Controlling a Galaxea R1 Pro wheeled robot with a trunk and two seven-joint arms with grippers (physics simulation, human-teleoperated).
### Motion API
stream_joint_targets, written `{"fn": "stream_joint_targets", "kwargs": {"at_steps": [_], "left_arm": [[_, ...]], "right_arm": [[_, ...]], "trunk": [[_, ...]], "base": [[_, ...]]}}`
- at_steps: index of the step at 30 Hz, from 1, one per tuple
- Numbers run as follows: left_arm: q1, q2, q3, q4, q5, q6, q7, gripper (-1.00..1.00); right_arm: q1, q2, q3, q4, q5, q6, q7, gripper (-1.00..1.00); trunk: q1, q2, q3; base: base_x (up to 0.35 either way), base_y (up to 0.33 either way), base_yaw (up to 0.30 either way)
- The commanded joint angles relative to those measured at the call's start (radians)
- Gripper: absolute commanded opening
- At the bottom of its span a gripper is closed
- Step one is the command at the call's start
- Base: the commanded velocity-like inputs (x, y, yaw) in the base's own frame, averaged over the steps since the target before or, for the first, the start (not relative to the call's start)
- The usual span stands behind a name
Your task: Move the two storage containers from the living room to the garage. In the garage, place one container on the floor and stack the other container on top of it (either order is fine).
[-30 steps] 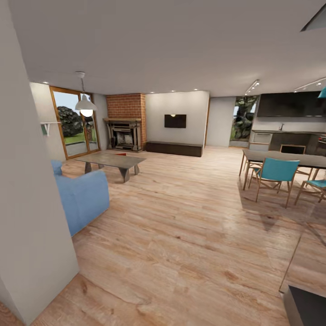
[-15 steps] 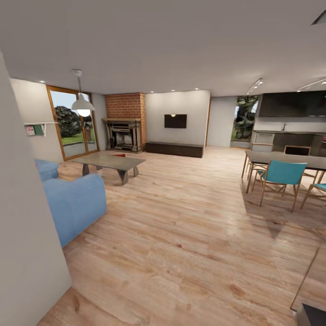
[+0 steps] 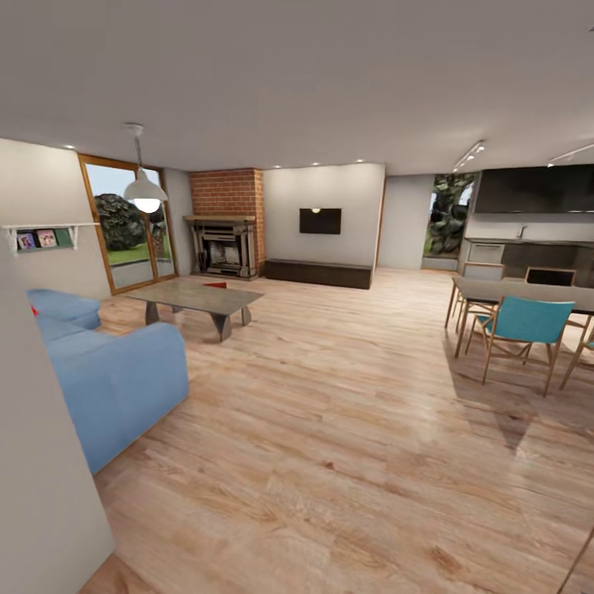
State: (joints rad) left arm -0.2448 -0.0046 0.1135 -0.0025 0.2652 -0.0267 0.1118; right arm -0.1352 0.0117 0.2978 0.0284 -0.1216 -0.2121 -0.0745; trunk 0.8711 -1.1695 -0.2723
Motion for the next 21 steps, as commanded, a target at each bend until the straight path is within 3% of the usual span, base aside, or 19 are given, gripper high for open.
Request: {"fn": "stream_joint_targets", "kwargs": {"at_steps": [1, 13, 17, 21], "left_arm": [[-0.001, 0.0, 0.008, 0.0, 0.0, -0.003, 0.002, 1.0], [-0.001, 0.0, 0.008, 0.0, 0.0, -0.005, 0.002, 1.0], [-0.001, 0.0, 0.008, -0.001, -0.001, -0.004, 0.002, 1.0], [-0.001, 0.0, 0.008, -0.001, -0.001, -0.004, 0.002, 1.0]], "right_arm": [[-0.001, 0.001, 0.008, 0.003, -0.011, -0.006, -0.002, 1.0], [-0.001, -0.004, -0.002, 0.002, -0.027, -0.007, 0.002, 1.0], [-0.001, -0.007, -0.002, 0.002, -0.072, -0.005, 0.003, 1.0], [-0.001, -0.008, -0.002, 0.002, -0.084, -0.004, 0.003, 1.0]], "trunk": [[0.001, -0.001, -0.001], [0.001, -0.001, -0.001], [0.001, -0.001, -0.001], [0.001, -0.001, -0.001]], "base": [[0.322, 0.0, 0.0], [0.322, 0.0, 0.0], [0.322, 0.0, 0.0], [0.322, 0.0, 0.0]]}}
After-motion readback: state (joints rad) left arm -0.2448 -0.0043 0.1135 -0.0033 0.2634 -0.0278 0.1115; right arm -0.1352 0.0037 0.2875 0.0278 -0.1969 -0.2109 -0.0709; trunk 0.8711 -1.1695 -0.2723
